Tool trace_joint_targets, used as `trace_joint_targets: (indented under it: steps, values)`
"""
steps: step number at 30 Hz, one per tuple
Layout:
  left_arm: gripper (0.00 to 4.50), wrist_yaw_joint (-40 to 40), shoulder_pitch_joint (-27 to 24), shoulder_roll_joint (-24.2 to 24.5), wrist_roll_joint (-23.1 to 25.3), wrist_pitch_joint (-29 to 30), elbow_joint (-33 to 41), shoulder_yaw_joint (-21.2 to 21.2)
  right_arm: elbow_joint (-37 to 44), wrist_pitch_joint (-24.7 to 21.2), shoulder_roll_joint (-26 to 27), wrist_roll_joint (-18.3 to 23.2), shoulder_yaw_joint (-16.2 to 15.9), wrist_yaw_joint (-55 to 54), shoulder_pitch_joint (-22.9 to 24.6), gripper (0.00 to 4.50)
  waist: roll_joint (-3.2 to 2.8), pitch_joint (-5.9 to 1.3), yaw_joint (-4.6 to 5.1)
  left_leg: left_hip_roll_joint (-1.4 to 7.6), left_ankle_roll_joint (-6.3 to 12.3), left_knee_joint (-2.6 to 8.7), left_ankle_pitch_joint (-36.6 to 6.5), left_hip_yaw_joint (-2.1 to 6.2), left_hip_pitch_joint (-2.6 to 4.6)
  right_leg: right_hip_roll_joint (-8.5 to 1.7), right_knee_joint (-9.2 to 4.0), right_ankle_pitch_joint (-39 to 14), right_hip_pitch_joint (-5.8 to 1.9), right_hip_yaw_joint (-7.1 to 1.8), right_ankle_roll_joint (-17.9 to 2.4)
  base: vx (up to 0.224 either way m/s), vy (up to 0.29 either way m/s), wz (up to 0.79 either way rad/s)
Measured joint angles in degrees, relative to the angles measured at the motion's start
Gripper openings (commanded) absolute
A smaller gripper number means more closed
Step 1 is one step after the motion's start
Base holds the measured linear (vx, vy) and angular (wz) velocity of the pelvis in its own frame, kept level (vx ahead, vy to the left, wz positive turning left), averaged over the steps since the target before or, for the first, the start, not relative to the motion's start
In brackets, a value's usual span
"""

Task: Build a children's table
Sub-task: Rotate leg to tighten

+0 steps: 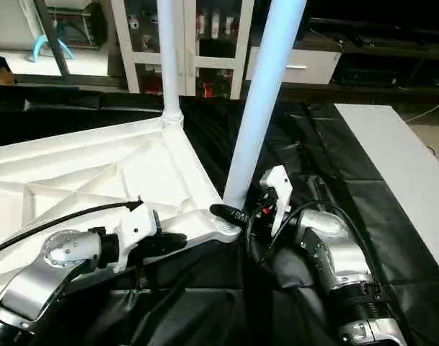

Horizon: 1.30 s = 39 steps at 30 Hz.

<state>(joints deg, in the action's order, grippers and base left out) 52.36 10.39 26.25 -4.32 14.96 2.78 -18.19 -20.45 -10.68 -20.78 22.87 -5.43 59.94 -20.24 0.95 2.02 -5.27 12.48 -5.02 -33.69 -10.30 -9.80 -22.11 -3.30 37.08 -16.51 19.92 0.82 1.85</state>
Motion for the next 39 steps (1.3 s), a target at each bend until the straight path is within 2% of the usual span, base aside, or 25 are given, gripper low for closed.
trace_joint_targets:
  steps: [4,6,11,13,15,18,20,23,25,26,27,29,30,32,33,35,37,39]
  values:
    - [0.0,0.0,0.0,0.1,0.0,0.0,0.0,0.0,0.1,0.2,0.1,-0.2,-0.2,0.0,0.0,2.5,0.04,-0.02,0.09,0.0,0.01,-0.05,0.0,0.0,0.0,0.0,0.0,0.0,-0.02,-0.02,0.0,0.0,0.0,0.0]
    - [0.0,0.0,0.0,0.1,0.0,0.0,0.0,0.0,0.0,0.3,0.3,-0.4,-0.2,-0.1,0.0,2.19,0.09,-0.05,0.13,0.0,0.01,-0.06,0.0,0.0,0.01,0.0,0.0,0.0,-0.02,-0.02,0.0,0.0,0.0,0.0]
    - [0.0,-0.5,0.3,0.2,0.4,0.0,-0.8,0.1,-0.8,1.7,2.9,-2.9,-0.3,-4.7,-0.3,2.09,0.23,-0.14,0.37,0.03,-0.03,-0.07,0.0,0.01,0.1,0.02,0.06,0.0,-0.04,-0.04,0.0,0.0,0.0,0.0]
    - [0.0,-2.1,1.3,-0.3,1.4,0.8,-1.6,0.3,-2.0,1.7,5.4,-3.8,-0.2,-10.1,-1.3,2.07,0.44,-0.27,0.92,0.04,-0.09,-0.08,0.1,0.02,0.17,0.04,0.07,0.1,-0.05,-0.08,0.0,0.0,0.0,0.0]
    - [0.0,-6.3,3.8,-3.2,3.8,3.6,-3.4,0.3,-4.7,1.8,10.5,-5.7,0.7,-21.5,-3.7,2.06,0.54,-0.34,1.83,0.06,-0.2,-0.09,0.1,0.03,0.23,0.04,0.07,0.3,-0.06,-0.07,-0.1,0.0,0.0,0.0]
    - [0.0,-11.2,6.4,-7.4,6.3,6.4,-6.0,0.3,-7.8,2.3,15.1,-7.2,2.3,-34.0,-6.3,2.04,0.63,-0.38,2.25,0.05,-0.25,-0.11,0.2,0.02,0.23,0.01,0.02,0.4,-0.02,-0.09,-0.2,0.0,0.0,0.0]
    - [0.0,-13.0,7.2,-9.0,6.5,7.1,-6.8,-0.1,-8.8,2.6,16.3,-7.4,3.2,-37.6,-6.9,2.04,0.8,-0.45,2.31,0.06,-0.25,-0.1,0.2,0.03,0.21,0.02,-0.03,0.4,-0.02,-0.09,-0.2,0.0,0.0,0.0]
    - [0.0,-17.4,10.3,-14.5,7.1,8.7,-10.3,-0.2,-14.3,5.5,19.4,-8.7,6.1,-46.1,-10.4,2.04,0.86,-0.48,2.18,0.05,-0.25,-0.12,0.2,0.03,0.15,0.02,-0.04,0.4,0.02,-0.09,-0.1,0.0,0.0,0.0]
    - [0.0,-19.4,12.5,-19.6,7.1,8.8,-11.8,-2.3,-19.5,6.9,20.7,-10.0,7.9,-52.2,-14.6,2.04,0.82,-0.46,1.7,0.02,-0.26,-0.14,0.2,0.01,0.04,-0.05,-0.08,0.5,0.04,-0.07,0.0,0.0,0.0,0.0]
    - [0.0,-19.5,12.8,-20.6,7.2,8.4,-12.0,-3.5,-20.7,7.7,21.2,-10.0,8.0,-52.8,-15.2,2.04,0.84,-0.47,1.75,0.03,-0.23,-0.12,0.2,0.0,0.06,-0.04,-0.09,0.5,0.04,-0.08,0.0,0.0,0.0,0.0]
    - [0.0,-19.5,12.9,-20.9,7.4,7.7,-12.1,-4.8,-21.4,8.6,22.0,-10.0,7.9,-52.1,-15.6,2.04,0.86,-0.47,2.2,0.07,-0.23,-0.04,0.2,-0.01,0.07,0.02,-0.09,0.5,0.1,-0.07,0.0,0.0,0.0,0.0]
    - [0.0,-19.4,12.9,-19.7,7.6,7.1,-12.2,-5.2,-21.4,9.4,22.1,-10.0,7.4,-49.5,-15.5,2.04,0.9,-0.45,2.88,0.18,-0.27,0.06,0.2,0.05,0.05,0.17,-0.07,0.6,0.16,-0.02,0.1,0.0,0.0,0.0]
    - [0.0,-18.7,12.5,-17.8,7.8,6.5,-12.1,-5.1,-20.8,9.8,21.0,-10.0,6.7,-46.5,-14.8,2.39,0.91,-0.44,2.97,0.23,-0.28,0.12,0.2,0.09,0.05,0.24,-0.07,0.6,0.17,0.03,0.3,0.0,0.0,0.0]
    - [0.0,-17.2,10.9,-14.6,8.0,5.4,-11.6,-4.2,-18.3,10.2,19.5,-9.7,5.6,-41.8,-12.6,2.39,0.87,-0.42,3.02,0.27,-0.26,0.17,0.2,0.08,0.02,0.34,-0.12,0.6,0.2,0.02,0.2,0.0,0.0,0.0]
    - [0.0,-16.0,10.0,-13.1,7.6,4.8,-11.2,-3.7,-17.6,10.1,18.7,-9.5,5.5,-40.3,-12.2,2.76,0.81,-0.37,2.87,0.29,-0.24,0.17,0.2,0.08,-0.06,0.34,-0.13,0.6,0.25,0.03,0.2,0.0,0.0,0.0]
    - [0.0,-13.4,7.8,-10.8,7.3,2.6,-9.8,-3.7,-14.2,9.6,16.8,-9.0,4.6,-36.0,-9.8,2.81,0.81,-0.3,2.39,0.31,-0.15,0.14,0.1,0.08,-0.15,0.33,-0.17,0.6,0.3,0.03,0.2,0.0,0.0,0.0]
    - [0.0,-9.3,4.9,-6.8,5.9,0.8,-8.0,-3.0,-9.3,7.7,13.5,-6.5,4.3,-29.1,-6.6,3.14,0.68,-0.05,2.01,0.32,-0.12,0.1,0.1,0.05,-0.21,0.3,-0.17,0.6,0.36,0.01,0.2,0.0,0.0,0.0]
    - [0.0,-6.5,2.9,-3.9,5.0,-0.2,-7.2,-2.0,-5.9,6.4,9.2,-4.4,4.3,-23.0,-4.6,3.23,0.47,0.18,1.81,0.29,-0.13,0.08,0.1,0.0,-0.2,0.23,-0.14,0.6,0.37,-0.01,0.3,0.0,0.0,0.0]
